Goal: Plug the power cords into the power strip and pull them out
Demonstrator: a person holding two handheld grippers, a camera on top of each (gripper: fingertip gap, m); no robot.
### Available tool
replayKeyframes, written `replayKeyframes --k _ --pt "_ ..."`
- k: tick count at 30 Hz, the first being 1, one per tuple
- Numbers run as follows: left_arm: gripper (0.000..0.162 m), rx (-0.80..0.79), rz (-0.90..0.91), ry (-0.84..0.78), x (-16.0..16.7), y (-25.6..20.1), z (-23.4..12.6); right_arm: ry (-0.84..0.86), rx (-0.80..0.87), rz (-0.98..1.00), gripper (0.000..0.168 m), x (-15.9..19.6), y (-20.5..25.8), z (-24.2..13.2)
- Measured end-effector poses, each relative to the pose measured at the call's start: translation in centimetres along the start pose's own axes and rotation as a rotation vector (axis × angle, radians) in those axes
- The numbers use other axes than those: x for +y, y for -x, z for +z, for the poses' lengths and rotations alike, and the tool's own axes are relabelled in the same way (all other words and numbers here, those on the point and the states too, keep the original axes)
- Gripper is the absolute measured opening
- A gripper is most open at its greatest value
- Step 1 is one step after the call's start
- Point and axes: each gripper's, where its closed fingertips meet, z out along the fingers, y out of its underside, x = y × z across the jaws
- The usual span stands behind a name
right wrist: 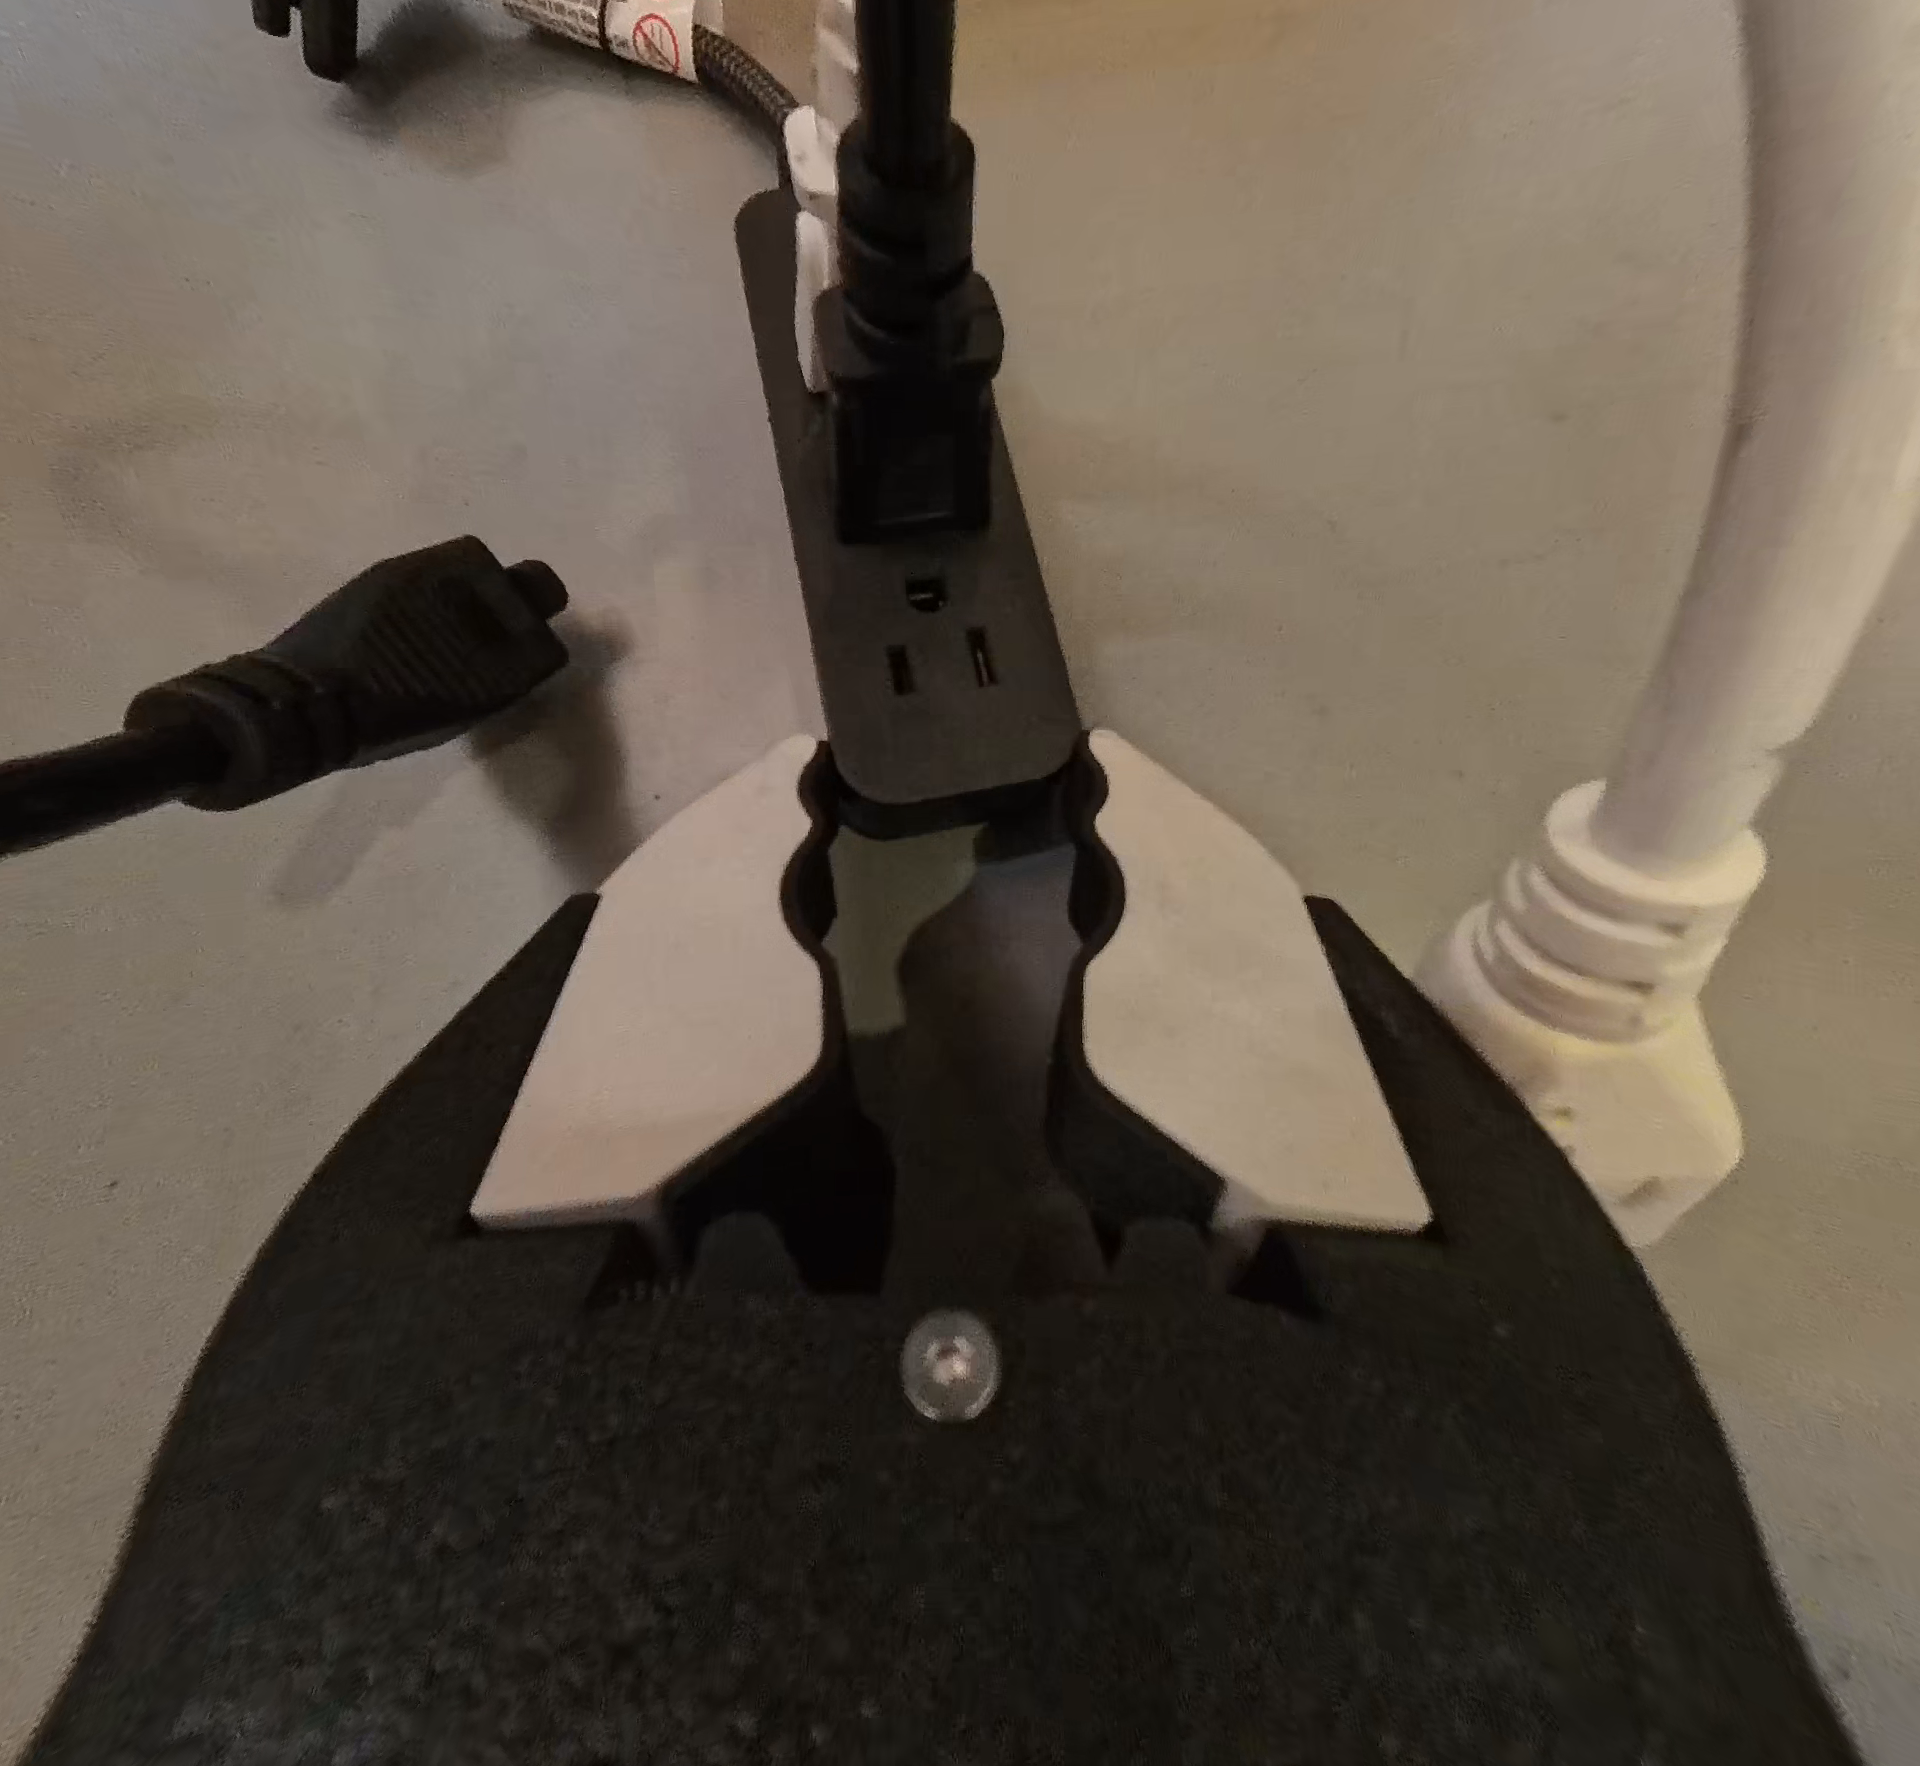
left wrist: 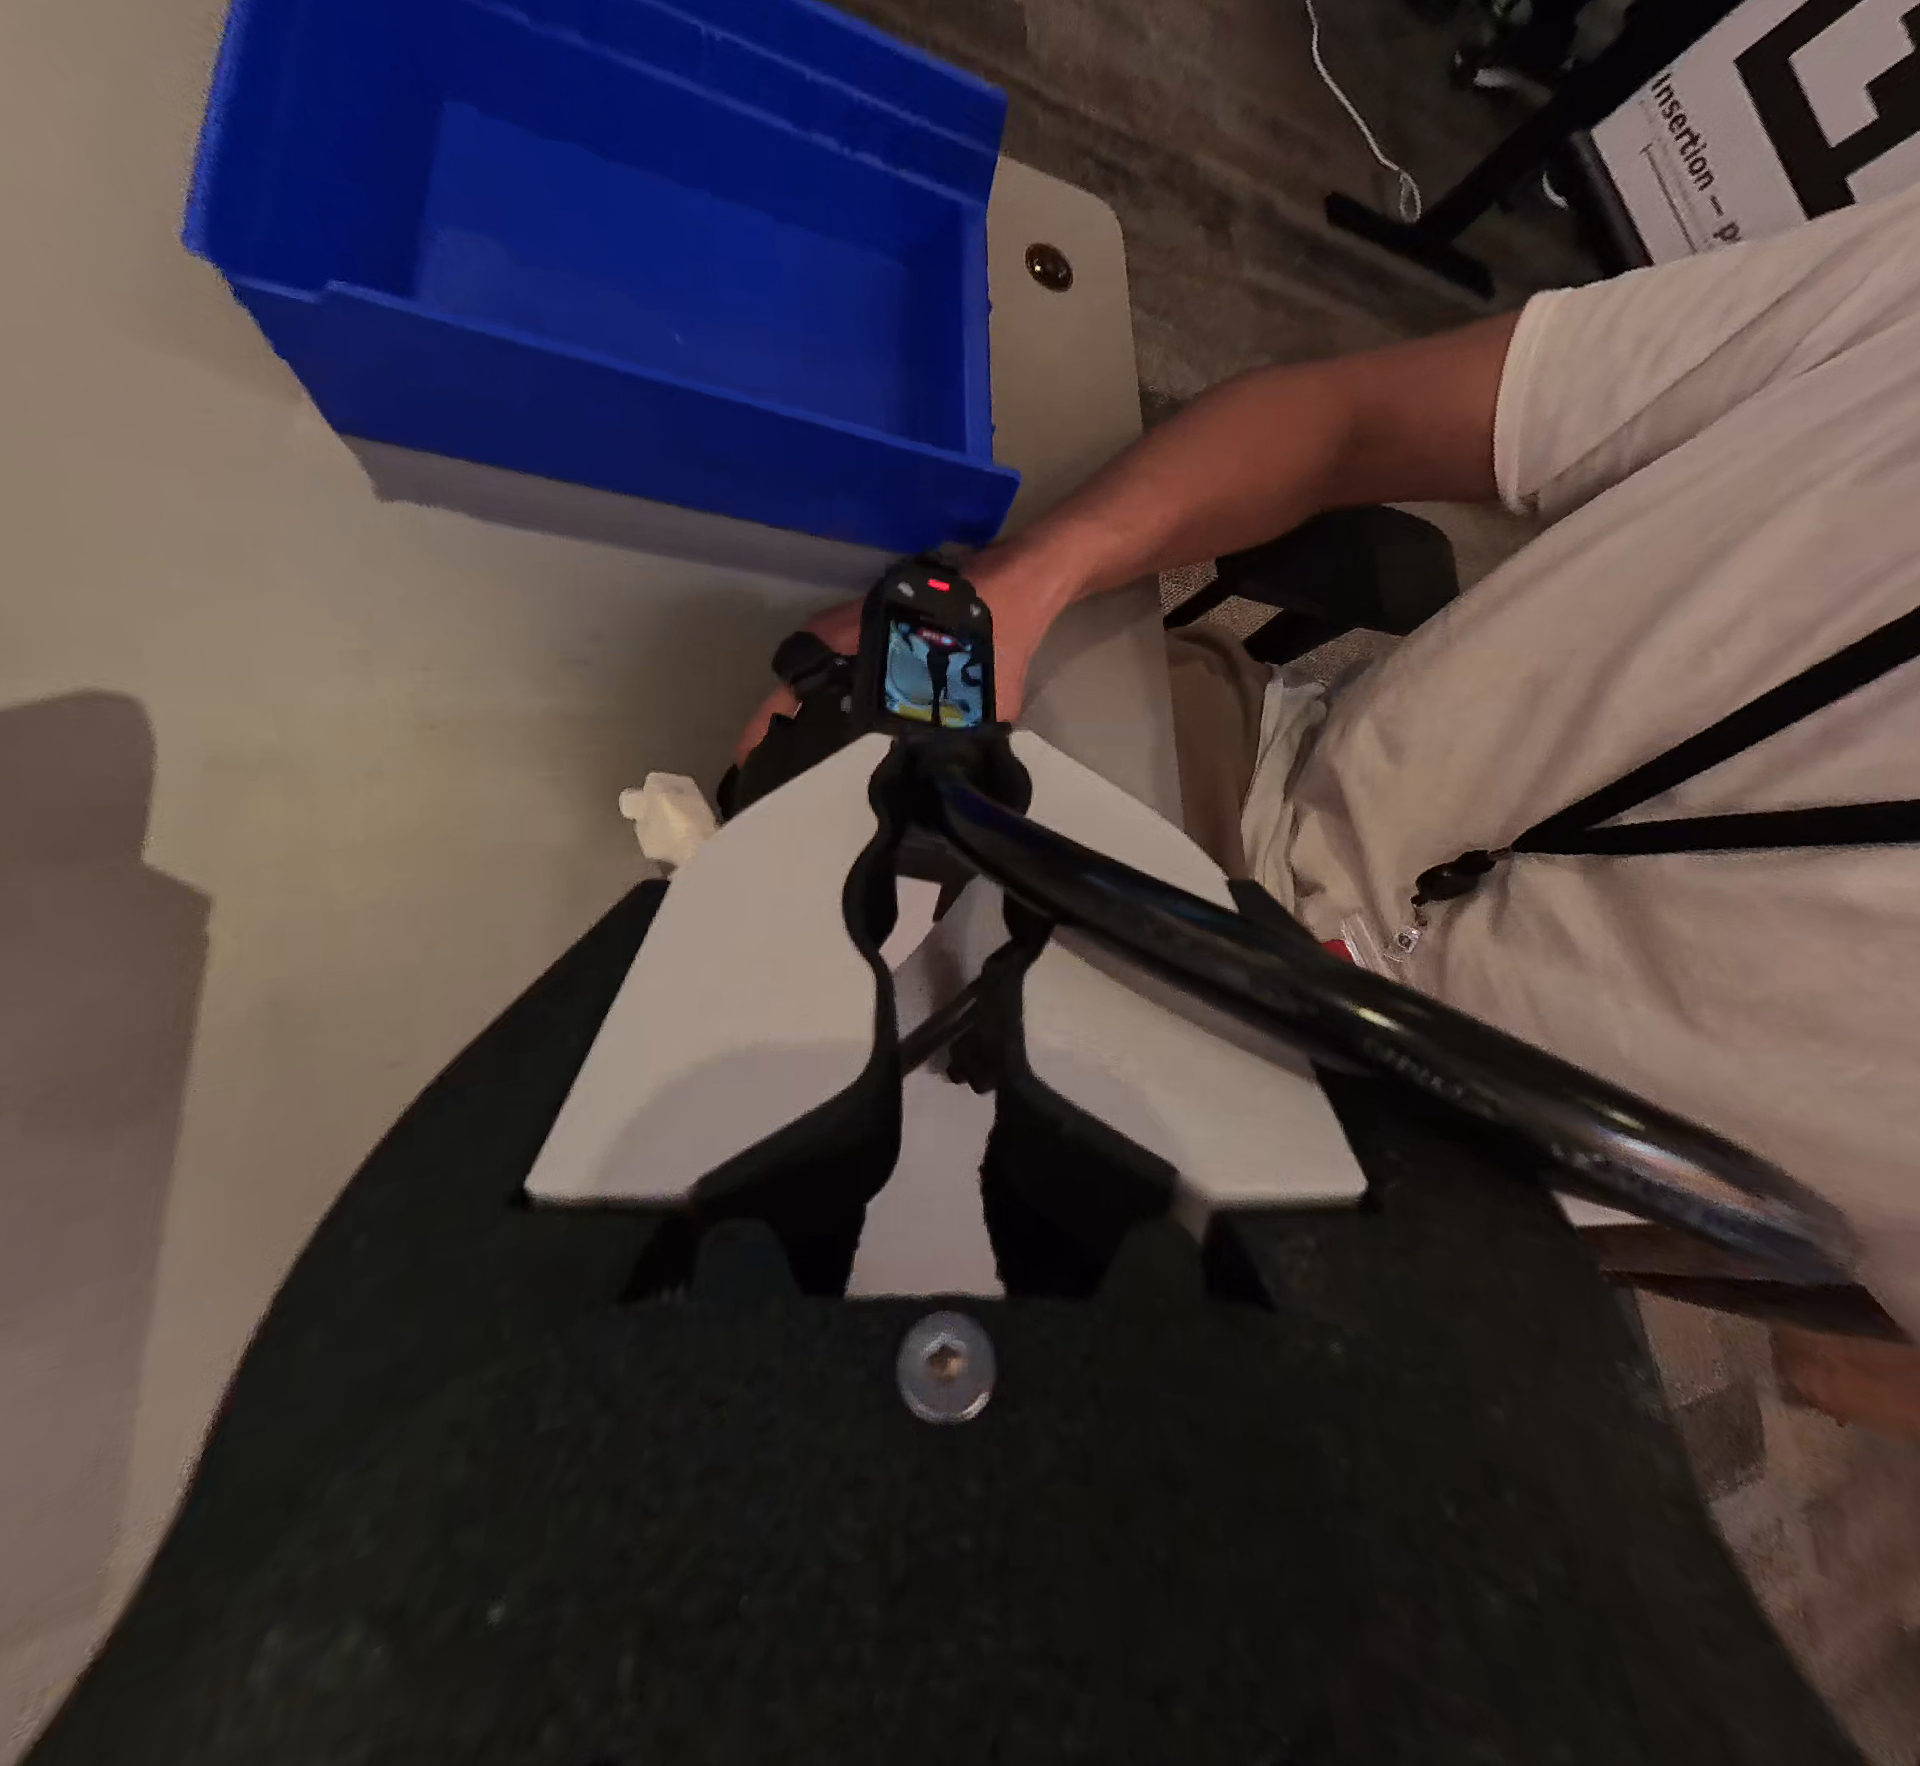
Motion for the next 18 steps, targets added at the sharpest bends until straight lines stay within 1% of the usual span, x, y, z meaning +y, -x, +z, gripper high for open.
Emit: replayKeyframes --k 3,5,8,11,18 --pt "0.015 -0.025 -0.031 -0.016 0.8 0.5 -0.8 -0.006 -0.021 0.011 0.042 0.0 0.1 -0.1" --pt "0.015 -0.031 -0.060 -0.054 0.9 0.7 -1.4 -0.010 -0.029 0.018 0.042 0.0 0.2 -0.2" --pt "0.014 -0.055 -0.088 -0.035 2.3 1.4 -1.4 -0.010 -0.028 0.016 0.042 0.1 0.3 -0.1" --pt "0.015 -0.083 -0.093 0.037 4.2 2.3 -0.1 -0.011 -0.031 0.019 0.042 0.1 0.4 -0.1" --pt "0.014 -0.058 -0.102 0.216 8.2 3.2 4.6 -0.013 -0.030 0.018 0.042 0.0 0.2 0.0"
